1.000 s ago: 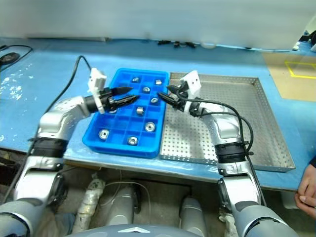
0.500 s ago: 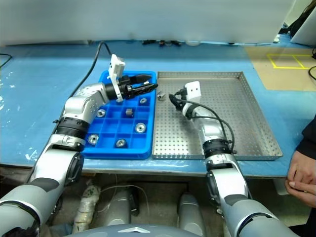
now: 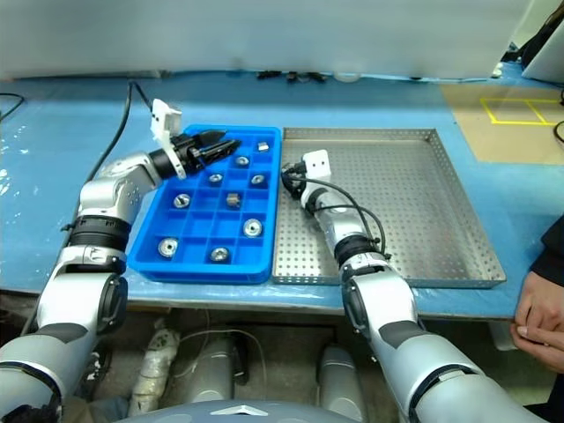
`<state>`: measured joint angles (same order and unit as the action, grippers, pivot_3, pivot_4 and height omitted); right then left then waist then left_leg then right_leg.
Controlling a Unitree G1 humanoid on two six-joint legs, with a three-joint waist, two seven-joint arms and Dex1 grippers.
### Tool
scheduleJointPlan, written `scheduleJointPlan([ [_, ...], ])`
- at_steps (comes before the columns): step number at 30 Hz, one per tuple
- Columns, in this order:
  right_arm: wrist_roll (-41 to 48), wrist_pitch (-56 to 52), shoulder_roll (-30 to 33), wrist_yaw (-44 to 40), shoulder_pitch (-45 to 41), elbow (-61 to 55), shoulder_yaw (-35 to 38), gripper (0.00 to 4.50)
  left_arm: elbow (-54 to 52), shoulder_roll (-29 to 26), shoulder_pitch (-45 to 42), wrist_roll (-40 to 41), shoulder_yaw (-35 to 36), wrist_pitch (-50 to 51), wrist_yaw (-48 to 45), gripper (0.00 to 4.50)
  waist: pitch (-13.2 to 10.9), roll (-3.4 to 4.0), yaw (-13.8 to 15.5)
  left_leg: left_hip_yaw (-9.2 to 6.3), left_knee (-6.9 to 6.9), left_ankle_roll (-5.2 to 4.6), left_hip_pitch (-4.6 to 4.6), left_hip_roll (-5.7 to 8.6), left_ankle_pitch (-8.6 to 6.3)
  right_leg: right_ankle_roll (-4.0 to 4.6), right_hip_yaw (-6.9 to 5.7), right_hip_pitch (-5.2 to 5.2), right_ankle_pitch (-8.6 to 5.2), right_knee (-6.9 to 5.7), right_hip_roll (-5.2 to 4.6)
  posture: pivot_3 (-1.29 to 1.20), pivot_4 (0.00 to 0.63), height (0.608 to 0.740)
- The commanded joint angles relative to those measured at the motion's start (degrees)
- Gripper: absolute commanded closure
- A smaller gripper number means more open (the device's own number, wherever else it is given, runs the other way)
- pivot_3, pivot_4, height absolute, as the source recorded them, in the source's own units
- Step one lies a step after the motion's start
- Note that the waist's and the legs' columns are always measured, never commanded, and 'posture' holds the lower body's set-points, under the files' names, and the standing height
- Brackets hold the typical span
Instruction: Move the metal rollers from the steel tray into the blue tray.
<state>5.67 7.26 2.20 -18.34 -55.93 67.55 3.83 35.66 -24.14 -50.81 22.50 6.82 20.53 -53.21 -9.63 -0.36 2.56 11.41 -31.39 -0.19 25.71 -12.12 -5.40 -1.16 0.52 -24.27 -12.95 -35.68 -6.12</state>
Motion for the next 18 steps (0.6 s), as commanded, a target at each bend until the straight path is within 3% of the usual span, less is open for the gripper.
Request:
scheduleJointPlan([
  [1,-1.28,2.6,-0.79,2.41,-1.94,2.23,0.41,1.74,-3.12,-1.17,-0.23,0.12,1.11,0.3,0.77,1.03,0.0,0.0,0.16,0.0,0.0,0.0,0.04,-0.02,0.0,0.03,-0.06,0.0,-0.02,0.0,0.0,-0.07,0.15,0.74],
  [18,-2.45,5.81,-2.87,6.63,-3.02,3.7,2.09,1.74,-6.76,-0.81,0.86,-0.17,-1.24,3.59,-1.72,1.03,-0.01,0.02,-0.03,-0.02,0.02,0.06,0.12,-0.16,0.03,0.07,-0.24,-0.01,-0.04,0.01,0.03,-0.11,0.15,0.74],
])
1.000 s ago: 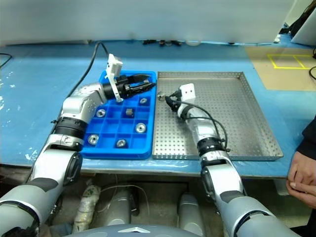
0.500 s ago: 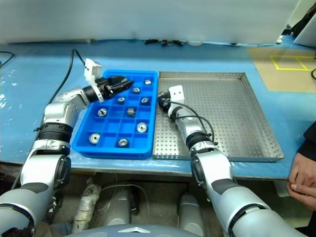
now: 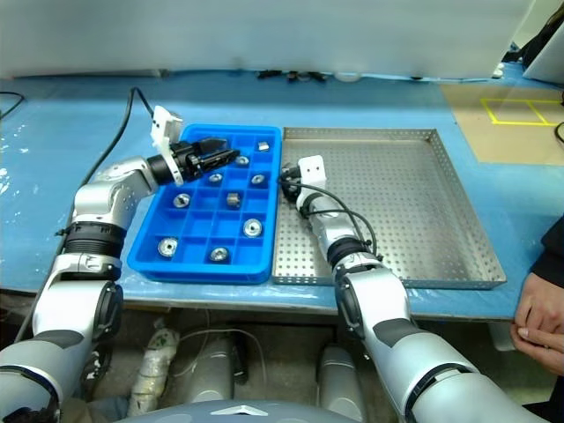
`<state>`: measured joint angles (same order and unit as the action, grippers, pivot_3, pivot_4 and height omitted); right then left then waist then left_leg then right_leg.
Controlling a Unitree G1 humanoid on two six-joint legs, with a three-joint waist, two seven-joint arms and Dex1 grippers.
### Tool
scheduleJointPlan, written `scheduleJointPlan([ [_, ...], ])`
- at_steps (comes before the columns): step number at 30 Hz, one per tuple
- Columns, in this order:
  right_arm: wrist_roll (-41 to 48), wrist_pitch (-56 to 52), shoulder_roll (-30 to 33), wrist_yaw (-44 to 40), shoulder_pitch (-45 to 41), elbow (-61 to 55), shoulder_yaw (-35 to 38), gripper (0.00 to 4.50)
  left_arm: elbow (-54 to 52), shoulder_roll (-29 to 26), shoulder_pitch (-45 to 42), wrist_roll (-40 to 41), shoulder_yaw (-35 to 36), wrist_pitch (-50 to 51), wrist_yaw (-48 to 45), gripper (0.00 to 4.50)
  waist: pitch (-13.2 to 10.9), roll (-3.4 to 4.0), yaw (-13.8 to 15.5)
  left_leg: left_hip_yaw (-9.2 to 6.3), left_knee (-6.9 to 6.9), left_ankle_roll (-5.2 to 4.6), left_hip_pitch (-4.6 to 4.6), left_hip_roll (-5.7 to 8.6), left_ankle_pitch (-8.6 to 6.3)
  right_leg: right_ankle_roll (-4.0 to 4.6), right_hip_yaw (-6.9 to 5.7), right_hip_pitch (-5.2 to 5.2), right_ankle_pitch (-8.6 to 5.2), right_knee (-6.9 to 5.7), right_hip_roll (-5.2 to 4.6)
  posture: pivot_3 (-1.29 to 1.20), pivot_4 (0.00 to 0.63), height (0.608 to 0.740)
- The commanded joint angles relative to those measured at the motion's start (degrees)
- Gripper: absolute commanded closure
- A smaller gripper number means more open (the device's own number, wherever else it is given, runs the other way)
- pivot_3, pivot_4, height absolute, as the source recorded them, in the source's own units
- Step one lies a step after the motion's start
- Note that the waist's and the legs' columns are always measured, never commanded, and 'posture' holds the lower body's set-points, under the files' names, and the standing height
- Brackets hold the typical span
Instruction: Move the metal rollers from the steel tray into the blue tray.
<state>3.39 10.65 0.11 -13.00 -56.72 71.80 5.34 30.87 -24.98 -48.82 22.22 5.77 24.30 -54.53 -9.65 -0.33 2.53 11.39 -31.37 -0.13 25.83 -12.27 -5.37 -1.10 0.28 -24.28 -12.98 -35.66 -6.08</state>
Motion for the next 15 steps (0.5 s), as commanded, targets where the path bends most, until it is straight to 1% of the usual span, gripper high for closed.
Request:
scheduleJointPlan([
  [1,-0.17,2.66,-0.89,1.71,-2.51,-0.52,0.76,1.74,-2.02,0.16,-1.16,0.15,-0.21,-0.02,-0.37,1.03,0.0,0.0,-0.01,0.0,0.0,0.0,0.0,0.0,0.0,0.0,0.0,0.0,0.0,0.0,0.0,-0.11,0.15,0.74],
  [5,-0.53,3.67,-1.22,3.07,-3.06,-0.21,0.94,1.74,-2.56,0.46,-0.93,0.22,-0.43,0.42,-0.24,1.03,0.0,0.01,-0.07,0.0,0.03,0.0,0.01,0.0,0.0,0.0,0.0,-0.03,0.0,0.01,0.0,-0.11,0.15,0.74],
  [6,-0.42,3.75,-1.35,3.39,-3.12,-0.11,1.16,2.13,-2.99,0.51,-0.64,0.24,-0.62,0.62,-0.25,1.03,0.0,0.01,-0.05,0.0,0.04,0.01,0.01,0.0,0.0,0.0,0.0,-0.03,0.0,0.01,0.0,-0.11,0.15,0.74],
  [8,-0.17,3.67,-1.61,3.42,-3.19,0.08,1.51,2.68,-3.75,0.6,-0.12,0.33,-0.83,0.96,-0.2,1.03,0.0,0.01,-0.04,0.0,0.05,0.01,0.01,0.0,0.0,0.01,0.0,-0.03,-0.01,0.02,0.0,-0.11,0.15,0.74],
  [11,-0.57,3.73,-2.04,3.01,-2.91,0.19,1.23,3.69,-4.42,0.57,0.25,0.49,-0.9,1.48,-0.22,1.03,0.0,0.01,-0.03,0.0,0.06,0.0,0.03,0.01,0.0,0.01,-0.01,-0.03,-0.01,0.04,0.0,-0.11,0.15,0.74],
  [12,-0.72,3.8,-2.15,2.83,-2.79,0.22,1.14,3.85,-4.53,0.55,0.29,0.49,-0.9,1.6,-0.22,1.03,0.0,0.01,-0.03,0.0,0.06,0.0,0.03,0.01,0.0,0.01,-0.01,-0.03,-0.01,0.04,0.0,-0.11,0.15,0.74],
  [15,-1.09,3.52,-2.18,2.74,-2.62,0.32,0.99,3.85,-4.79,0.32,0.37,0.52,-0.81,1.95,-0.3,1.03,-0.01,0.01,-0.1,0.0,0.07,0.01,0.01,0.0,0.0,0.01,0.0,-0.03,-0.01,0.04,0.0,-0.11,0.15,0.74],
])
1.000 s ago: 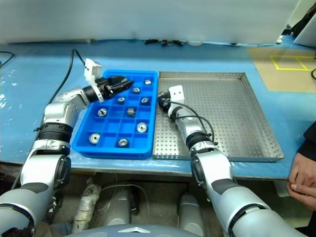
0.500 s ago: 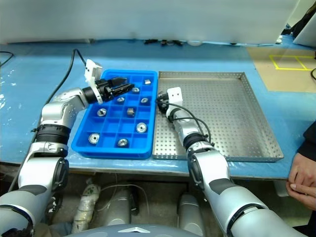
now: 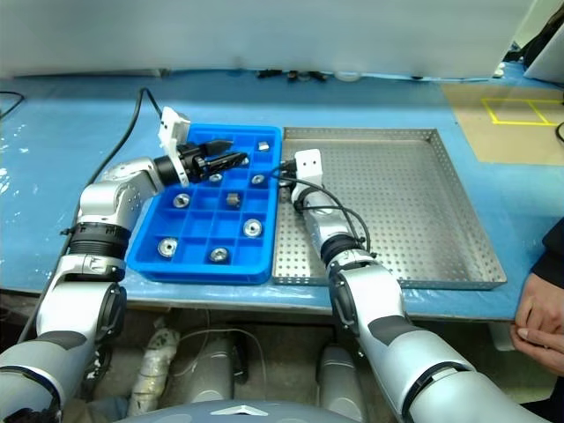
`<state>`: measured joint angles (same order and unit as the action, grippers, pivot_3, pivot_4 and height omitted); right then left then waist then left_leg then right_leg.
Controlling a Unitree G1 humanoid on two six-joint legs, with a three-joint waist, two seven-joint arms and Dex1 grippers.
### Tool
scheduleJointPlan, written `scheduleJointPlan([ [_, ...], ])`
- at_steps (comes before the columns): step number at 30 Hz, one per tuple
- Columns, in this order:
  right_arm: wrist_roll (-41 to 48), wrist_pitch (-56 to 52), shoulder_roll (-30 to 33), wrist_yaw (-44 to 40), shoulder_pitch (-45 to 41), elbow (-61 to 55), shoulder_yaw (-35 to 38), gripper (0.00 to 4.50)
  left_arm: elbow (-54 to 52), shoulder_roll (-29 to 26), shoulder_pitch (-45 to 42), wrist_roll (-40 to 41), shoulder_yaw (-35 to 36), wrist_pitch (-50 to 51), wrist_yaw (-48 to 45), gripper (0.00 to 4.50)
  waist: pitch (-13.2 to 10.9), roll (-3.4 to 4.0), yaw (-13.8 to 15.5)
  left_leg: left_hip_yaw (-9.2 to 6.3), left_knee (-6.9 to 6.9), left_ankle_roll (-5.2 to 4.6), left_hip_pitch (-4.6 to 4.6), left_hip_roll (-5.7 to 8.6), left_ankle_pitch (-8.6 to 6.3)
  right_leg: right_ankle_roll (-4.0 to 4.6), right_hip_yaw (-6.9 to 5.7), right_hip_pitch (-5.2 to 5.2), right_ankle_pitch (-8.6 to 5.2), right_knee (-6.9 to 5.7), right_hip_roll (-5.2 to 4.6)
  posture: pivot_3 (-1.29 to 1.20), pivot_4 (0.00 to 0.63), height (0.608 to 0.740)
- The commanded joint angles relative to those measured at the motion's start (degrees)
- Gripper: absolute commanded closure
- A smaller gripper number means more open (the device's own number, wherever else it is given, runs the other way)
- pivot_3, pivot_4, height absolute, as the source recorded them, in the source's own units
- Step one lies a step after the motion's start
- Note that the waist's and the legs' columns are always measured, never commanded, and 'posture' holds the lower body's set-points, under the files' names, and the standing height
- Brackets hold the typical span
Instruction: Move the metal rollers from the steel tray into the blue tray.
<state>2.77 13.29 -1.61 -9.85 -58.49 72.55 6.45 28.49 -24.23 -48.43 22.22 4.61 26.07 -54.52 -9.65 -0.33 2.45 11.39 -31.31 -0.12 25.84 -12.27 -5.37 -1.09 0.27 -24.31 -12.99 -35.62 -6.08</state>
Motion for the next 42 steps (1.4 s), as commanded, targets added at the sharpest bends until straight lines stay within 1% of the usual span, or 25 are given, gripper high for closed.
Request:
scheduleJointPlan([
  [1,-0.53,0.86,-0.36,-0.3,-0.8,-0.44,-0.08,3.85,-2.39,-0.45,-0.02,0.45,0.33,0.21,-0.31,1.03,0.0,0.0,-0.03,0.0,0.01,0.0,-0.01,0.0,0.0,0.0,0.0,0.0,0.0,0.0,0.0,-0.11,0.15,0.74],
  [6,-0.2,0.91,0.96,-1.53,0.41,-2.23,0.15,3.85,-2.55,-0.26,-0.05,0.39,0.11,0.4,-0.53,1.03,0.0,0.0,-0.02,0.0,0.01,0.0,0.0,0.01,0.0,0.0,0.01,0.0,0.0,0.0,0.0,-0.12,0.15,0.74],
  [8,0.25,0.29,2.36,-3.01,2.05,-5.15,0.17,3.85,-2.68,-0.09,-0.03,0.57,-0.04,0.65,-0.81,1.03,0.0,0.0,0.08,0.0,0.01,0.0,0.0,0.01,0.0,0.0,0.01,0.0,0.0,0.01,0.0,-0.13,0.15,0.74],
  [10,1.49,-1.17,3.76,-6.58,5.56,-11.55,0.11,3.85,-2.94,0.02,0.18,0.89,-0.32,1.12,-1.6,1.03,0.0,0.0,0.32,0.0,0.02,0.0,0.05,0.01,0.0,0.0,-0.03,0.0,0.0,0.06,-0.01,-0.14,0.15,0.74],
  [14,3.41,-9.87,6.87,-11.02,17.33,-34.01,-1.14,3.85,-4.38,0.22,1.13,1.66,-0.98,2.21,-3.68,1.03,-0.01,0.0,0.78,0.01,0.02,-0.08,0.16,0.08,-0.04,-0.01,-0.06,0.03,0.01,0.23,-0.04,-0.16,0.15,0.74],
  [18,5.53,-24.07,10.44,-12.25,30.0,-58.47,-2.3,3.85,-4.17,1.25,1.02,1.65,-1.37,2.32,-4.27,1.03,-0.01,-0.01,0.97,0.01,0.09,-0.09,0.16,0.06,-0.05,-0.02,-0.09,0.02,0.01,0.3,0.0,-0.19,0.15,0.74],
  [23,10.37,-38.92,13.09,-13.39,40.32,-80.5,-3.58,3.85,-2.77,2.31,0.16,1.13,-2.06,1.8,-4.95,1.03,-0.02,-0.01,0.33,0.03,0.26,0.01,-0.02,0.02,0.01,-0.02,0.0,0.05,0.0,0.36,0.01,-0.22,0.15,0.74],
  [26,15.35,-45.78,14.42,-15.56,44.97,-89.85,-3.73,3.85,-1.56,2.69,-0.65,0.93,-2.36,1.36,-5.44,1.03,-0.02,0.0,-0.09,0.04,0.35,0.05,-0.13,0.04,0.03,-0.03,0.08,0.08,0.0,0.46,0.03,-0.23,0.15,0.74],
  [28,16.48,-48.25,15.53,-16.19,47.36,-92.3,-4.01,3.85,-0.06,3.07,-1.34,0.5,-2.66,0.66,-5.87,1.03,-0.02,0.0,-0.09,0.07,0.4,0.06,-0.2,0.05,0.03,-0.03,0.14,0.11,0.0,0.51,0.02,-0.24,0.15,0.74],
  [31,16.15,-48.79,16.36,-15.66,48.3,-91.95,-4.28,3.85,1.22,3.46,-1.91,0.12,-2.89,-0.03,-6.35,1.03,-0.02,0.0,-0.08,0.11,0.48,0.06,-0.23,0.08,0.03,-0.04,0.18,0.14,0.0,0.61,0.02,-0.25,0.15,0.74],
  [34,13.09,-46.95,17.6,-14.37,49.06,-89.13,-5.2,3.85,1.67,3.69,-2.27,0.04,-3.03,-0.21,-6.96,1.03,-0.02,0.0,-0.08,0.14,0.56,0.06,-0.22,0.14,0.03,-0.04,0.2,0.13,0.0,0.73,-0.01,-0.25,0.15,0.74],
  [36,9.12,-45.1,18.94,-12.33,49.73,-86.2,-6.51,3.85,1.63,3.78,-2.27,-0.08,-3.13,-0.18,-7.13,1.03,-0.02,-0.01,-0.07,0.15,0.59,0.05,-0.19,0.16,0.02,-0.04,0.19,0.13,0.0,0.79,-0.02,-0.25,0.15,0.74],
  [38,6.79,-43.97,19.84,-11.07,50.54,-84.17,-7.01,3.13,1.31,3.8,-2.18,-0.15,-3.27,0.0,-7.22,1.03,-0.01,-0.01,-0.04,0.15,0.61,0.04,-0.18,0.17,0.02,-0.04,0.17,0.13,0.0,0.83,-0.03,-0.25,0.15,0.74],
  [41,11.02,-46.9,19.16,-13.81,51.76,-86.05,-6.67,2.35,0.59,3.5,-1.92,0.01,-3.33,0.53,-7.69,1.03,-0.02,0.0,0.05,0.15,0.61,0.03,-0.21,0.18,0.01,-0.04,0.15,0.19,0.0,0.84,-0.05,-0.26,0.15,0.74],
  [42,12.48,-47.79,18.88,-14.81,52.11,-87.24,-6.69,1.99,0.39,3.4,-1.81,0.03,-3.49,0.76,-7.99,1.03,-0.01,-0.01,-0.01,0.15,0.61,0.02,-0.21,0.18,0.0,-0.04,0.16,0.18,0.0,0.84,-0.05,-0.26,0.15,0.74],
])
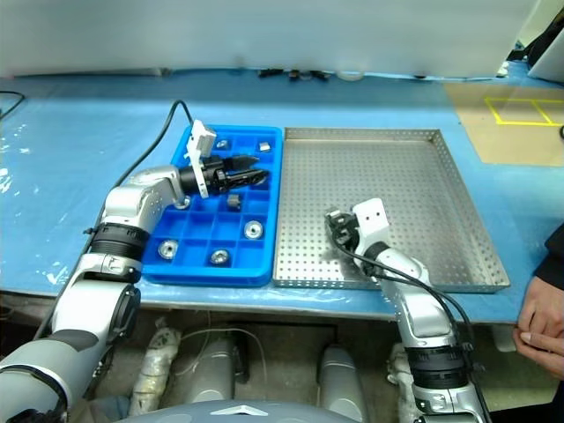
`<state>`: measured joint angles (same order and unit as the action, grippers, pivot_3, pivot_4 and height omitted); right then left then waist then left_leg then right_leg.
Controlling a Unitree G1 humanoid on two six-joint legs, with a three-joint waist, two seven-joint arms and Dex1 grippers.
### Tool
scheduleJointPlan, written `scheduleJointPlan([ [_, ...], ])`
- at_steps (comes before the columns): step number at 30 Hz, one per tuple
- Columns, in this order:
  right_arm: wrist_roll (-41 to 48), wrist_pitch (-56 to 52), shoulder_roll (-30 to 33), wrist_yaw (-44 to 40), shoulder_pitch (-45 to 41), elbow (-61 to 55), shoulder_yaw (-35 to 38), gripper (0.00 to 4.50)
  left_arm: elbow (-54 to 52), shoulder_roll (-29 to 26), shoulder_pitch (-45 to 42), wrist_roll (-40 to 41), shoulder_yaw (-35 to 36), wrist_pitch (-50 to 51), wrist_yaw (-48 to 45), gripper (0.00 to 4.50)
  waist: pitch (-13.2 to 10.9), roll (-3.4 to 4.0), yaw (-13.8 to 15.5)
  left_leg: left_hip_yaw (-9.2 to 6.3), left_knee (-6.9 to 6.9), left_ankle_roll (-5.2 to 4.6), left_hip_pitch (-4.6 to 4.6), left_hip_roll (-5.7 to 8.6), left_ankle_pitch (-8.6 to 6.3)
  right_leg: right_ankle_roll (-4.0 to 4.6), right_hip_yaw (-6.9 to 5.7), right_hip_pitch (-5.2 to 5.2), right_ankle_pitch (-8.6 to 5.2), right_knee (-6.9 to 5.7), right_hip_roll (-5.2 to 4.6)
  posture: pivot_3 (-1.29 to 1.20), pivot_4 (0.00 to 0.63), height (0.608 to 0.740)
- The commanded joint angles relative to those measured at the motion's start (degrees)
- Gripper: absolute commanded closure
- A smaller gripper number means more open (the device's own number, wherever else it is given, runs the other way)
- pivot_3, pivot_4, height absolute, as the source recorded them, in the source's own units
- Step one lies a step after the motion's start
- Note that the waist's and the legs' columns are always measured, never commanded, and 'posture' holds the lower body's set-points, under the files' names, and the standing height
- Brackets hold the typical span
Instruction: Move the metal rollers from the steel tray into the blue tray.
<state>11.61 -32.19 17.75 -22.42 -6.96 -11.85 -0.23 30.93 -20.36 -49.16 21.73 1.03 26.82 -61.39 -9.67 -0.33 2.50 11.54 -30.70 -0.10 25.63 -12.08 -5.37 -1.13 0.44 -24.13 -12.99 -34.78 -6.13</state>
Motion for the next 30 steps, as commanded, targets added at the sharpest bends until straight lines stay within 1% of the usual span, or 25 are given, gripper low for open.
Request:
scheduleJointPlan([
  [1,4.22,-2.84,-0.67,-2.39,0.74,-3.58,0.1,1.99,-2.19,-0.55,-0.96,0.53,-0.17,0.03,-1.71,1.03,0.0,0.0,-0.13,0.0,-0.01,-0.01,-0.03,0.0,0.0,0.0,0.0,0.04,0.0,0.0,0.0,-0.26,0.15,0.74],
  [3,5.38,-3.66,-0.94,-2.48,0.78,-4.58,0.77,1.99,-2.07,-0.67,-0.89,0.54,-0.57,-0.16,-2.96,1.03,0.0,0.0,-0.17,0.01,-0.01,-0.01,-0.15,0.03,-0.01,0.0,0.04,0.12,0.0,-0.02,-0.01,-0.26,0.15,0.74],
  [8,11.9,-6.94,-0.25,-4.59,0.18,-9.41,4.37,1.99,1.18,-0.03,-2.58,-0.75,-2.27,-4.07,-7.44,1.03,0.0,0.0,-0.04,0.01,0.01,-0.01,-0.15,0.01,0.0,0.0,0.03,0.12,0.0,-0.01,-0.01,-0.26,0.15,0.74],
  [12,14.27,-7.6,2.27,-5.07,-1.41,-10.95,7.6,1.99,13.24,4.04,-9.18,-6.64,-4.28,-15.48,-4.66,1.03,0.0,0.0,0.52,0.0,-0.05,-0.04,-0.13,0.17,-0.01,0.0,0.0,0.2,0.01,-0.01,-0.06,-0.28,0.15,0.74],
  [13,14.92,-7.49,2.58,-4.9,-2.09,-11.35,8.56,1.99,16.65,5.8,-11.49,-7.86,-4.51,-17.99,-3.03,1.03,0.0,0.0,0.57,0.0,-0.09,-0.07,-0.15,0.22,-0.03,-0.01,0.0,0.27,0.01,-0.02,-0.13,-0.29,0.15,0.74],
  [15,13.24,-5.95,3.1,-2.71,-3.62,-10.73,9.75,1.99,21.6,9.18,-15.82,-8.13,-3.78,-19.9,-2.24,1.03,0.0,0.0,0.51,0.0,-0.19,-0.13,-0.15,0.26,-0.07,-0.03,0.03,0.32,0.02,-0.01,-0.17,-0.31,0.15,0.74],
  [17,11.24,-4.58,3.1,-0.68,-4.44,-9.69,9.86,1.99,24.43,11.06,-18.6,-7.94,-2.78,-20.93,-2.65,1.03,0.0,0.0,0.2,0.0,-0.27,-0.19,-0.15,0.25,-0.11,-0.04,0.04,0.35,0.03,-0.01,-0.18,-0.33,0.15,0.74],
  [19,11.5,-4.47,2.64,-0.01,-4.66,-10.6,9.83,1.99,27.05,12.22,-20.63,-8.22,-2.13,-21.84,-2.39,1.03,0.0,0.0,-0.17,0.0,-0.27,-0.2,-0.15,0.23,-0.11,-0.05,0.03,0.33,0.03,-0.01,-0.17,-0.35,0.15,0.74],
  [23,13.13,-5.07,1.37,1.72,-4.55,-13.68,10.53,1.99,32.51,13.96,-22.73,-11.03,-3.21,-24.47,-1.36,1.03,0.04,0.07,-1.14,0.01,-0.22,-0.2,-0.14,0.09,-0.11,-0.05,0.08,0.2,0.03,-0.01,-0.06,-0.39,0.15,0.74],
  [25,12.8,-4.79,0.68,3.25,-3.47,-14.67,10.85,1.99,36.71,15.77,-23.8,-15.13,-5.37,-25.03,4.18,1.03,0.04,0.07,-1.31,0.01,-0.23,-0.25,-0.12,0.1,-0.14,-0.05,0.07,0.21,0.03,0.0,-0.07,-0.41,0.15,0.74],
  [29,12.24,-4.39,-0.75,5.53,-1.67,-15.84,10.92,1.99,41.13,18.75,-25.47,-18.89,-5.72,-24.36,12.81,1.03,0.04,0.07,-1.49,0.07,-0.34,-0.41,-0.09,0.24,-0.24,-0.05,0.08,0.27,0.03,0.04,-0.16,-0.45,0.15,0.74],
  [30,11.95,-4.12,-0.94,5.95,-1.19,-15.97,10.86,1.99,42.04,19.68,-25.72,-20.16,-6.04,-23.95,16.28,1.03,0.04,0.07,-1.62,0.09,-0.4,-0.45,-0.05,0.26,-0.27,-0.05,0.1,0.28,0.03,0.07,-0.18,-0.45,0.15,0.74],
])
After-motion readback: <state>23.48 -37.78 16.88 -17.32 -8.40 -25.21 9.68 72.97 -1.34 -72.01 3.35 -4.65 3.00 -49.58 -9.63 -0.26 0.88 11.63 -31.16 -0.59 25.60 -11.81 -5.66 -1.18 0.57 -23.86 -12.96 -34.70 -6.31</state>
